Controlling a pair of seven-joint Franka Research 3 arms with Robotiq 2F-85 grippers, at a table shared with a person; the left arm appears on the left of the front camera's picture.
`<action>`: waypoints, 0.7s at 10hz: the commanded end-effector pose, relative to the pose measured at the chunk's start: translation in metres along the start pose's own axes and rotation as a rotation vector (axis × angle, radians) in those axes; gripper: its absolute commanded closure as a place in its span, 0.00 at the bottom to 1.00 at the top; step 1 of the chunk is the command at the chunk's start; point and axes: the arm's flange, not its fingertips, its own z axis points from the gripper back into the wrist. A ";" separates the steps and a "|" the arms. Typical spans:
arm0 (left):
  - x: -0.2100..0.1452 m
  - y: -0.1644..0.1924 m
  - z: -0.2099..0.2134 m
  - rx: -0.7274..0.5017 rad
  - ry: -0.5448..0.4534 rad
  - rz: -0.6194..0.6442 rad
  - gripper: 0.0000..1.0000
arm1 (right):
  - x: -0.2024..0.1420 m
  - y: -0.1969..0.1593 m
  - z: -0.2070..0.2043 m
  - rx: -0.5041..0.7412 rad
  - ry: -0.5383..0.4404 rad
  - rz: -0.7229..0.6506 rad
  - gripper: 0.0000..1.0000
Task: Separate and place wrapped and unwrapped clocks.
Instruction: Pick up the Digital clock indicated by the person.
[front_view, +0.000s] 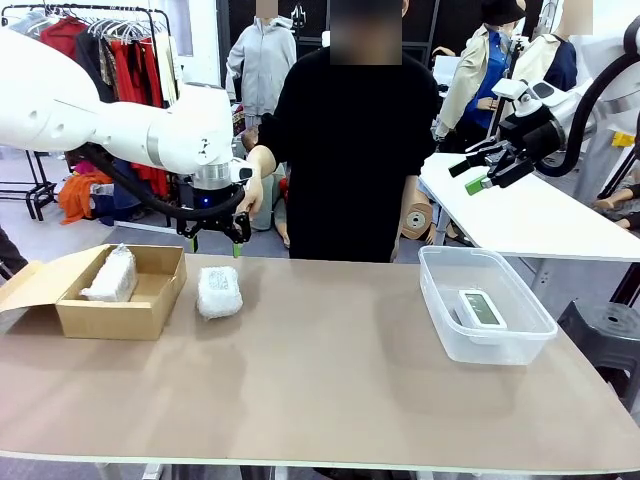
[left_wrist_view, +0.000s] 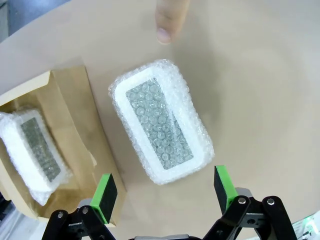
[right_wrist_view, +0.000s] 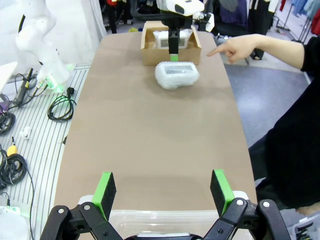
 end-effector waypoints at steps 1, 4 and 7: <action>0.008 -0.008 -0.007 0.015 0.038 0.099 0.00 | 0.002 0.001 0.000 -0.001 -0.008 0.002 0.00; 0.018 -0.019 -0.031 0.013 0.080 0.226 0.00 | 0.002 0.001 0.000 -0.001 -0.008 0.002 0.00; 0.017 -0.021 -0.049 0.063 0.068 0.328 0.00 | 0.002 0.001 0.000 -0.001 -0.008 0.002 0.00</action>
